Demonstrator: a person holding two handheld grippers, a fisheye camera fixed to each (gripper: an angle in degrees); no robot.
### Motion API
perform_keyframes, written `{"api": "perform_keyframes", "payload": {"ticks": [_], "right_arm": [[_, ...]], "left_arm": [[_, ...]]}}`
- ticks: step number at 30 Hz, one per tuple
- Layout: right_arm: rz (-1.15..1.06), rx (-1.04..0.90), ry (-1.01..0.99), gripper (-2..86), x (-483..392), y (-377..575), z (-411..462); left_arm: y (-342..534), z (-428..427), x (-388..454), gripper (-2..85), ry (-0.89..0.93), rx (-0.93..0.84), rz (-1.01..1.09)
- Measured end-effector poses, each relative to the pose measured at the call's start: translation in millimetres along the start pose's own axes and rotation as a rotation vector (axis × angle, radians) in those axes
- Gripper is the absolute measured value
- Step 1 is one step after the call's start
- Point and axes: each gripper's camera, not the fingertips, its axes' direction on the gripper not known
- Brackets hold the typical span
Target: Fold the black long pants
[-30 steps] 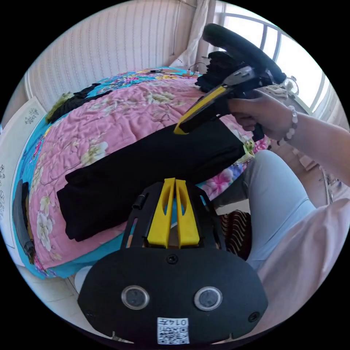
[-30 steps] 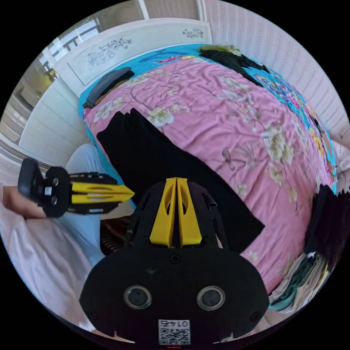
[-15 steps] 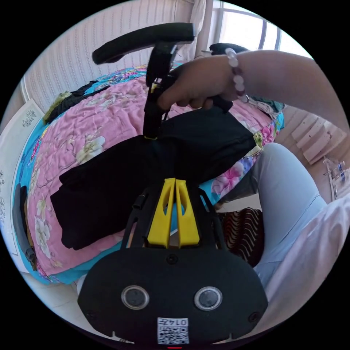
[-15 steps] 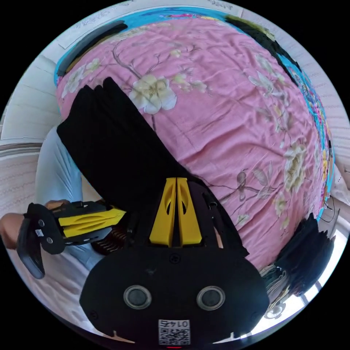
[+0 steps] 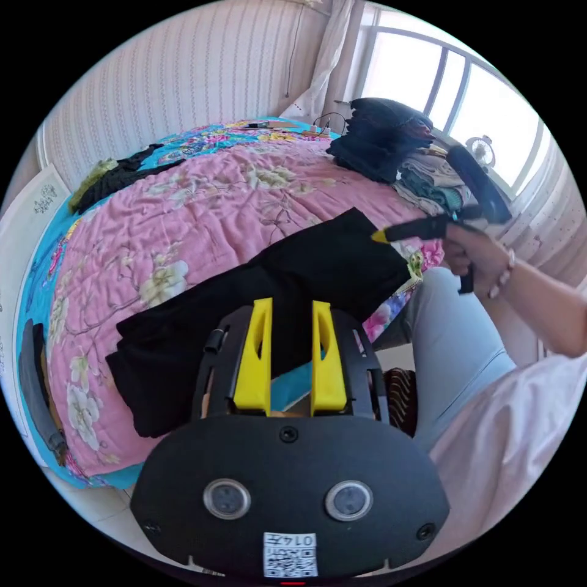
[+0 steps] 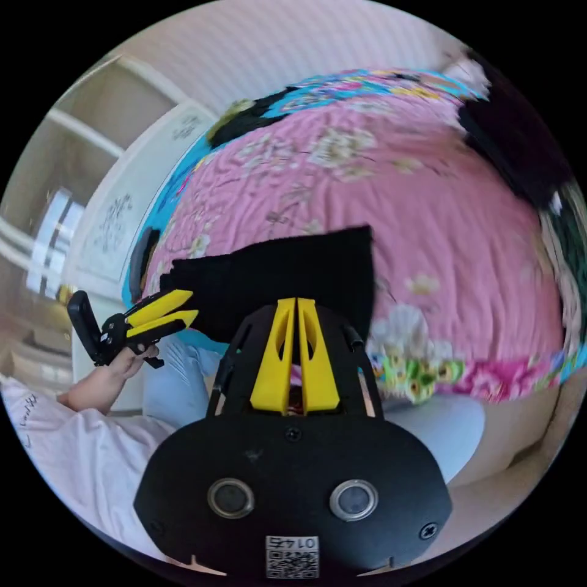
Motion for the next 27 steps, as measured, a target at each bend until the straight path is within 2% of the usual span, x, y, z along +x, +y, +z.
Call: {"api": "perform_keyframes", "payload": {"ticks": [2,5,7,10,14,20,27], "right_arm": [[0.209,0.060,-0.089,5.4,62.9,30.9,-31.0],[0.331,0.158,-0.150,8.7,103.1,53.2,-59.1],[0.347,0.149,-0.142,10.4,113.9,52.8,-65.2],[0.340,0.093,-0.140,11.0,125.6,46.3,-67.0],[0.385,0.042,-0.250,8.1,144.6,43.9,-71.9],[0.342,0.065,-0.316,4.1,152.6,53.7,-106.1],[0.200,0.097,-0.451,2.5,131.3,68.3,-141.2]], "left_arm": [[-37.8,18.9,-4.5,11.1,0.088,-0.041,0.011],[-91.1,44.1,2.5,10.8,0.159,-0.066,0.084],[-126.2,60.6,9.7,10.5,0.207,-0.090,0.116],[-181.1,89.9,27.8,10.4,0.234,-0.132,0.174],[-232.9,140.5,60.3,9.2,0.219,-0.238,0.241],[-254.5,198.3,81.1,3.1,0.188,-0.426,0.259],[-254.7,173.6,57.8,-0.9,0.277,-0.366,0.270]]}}
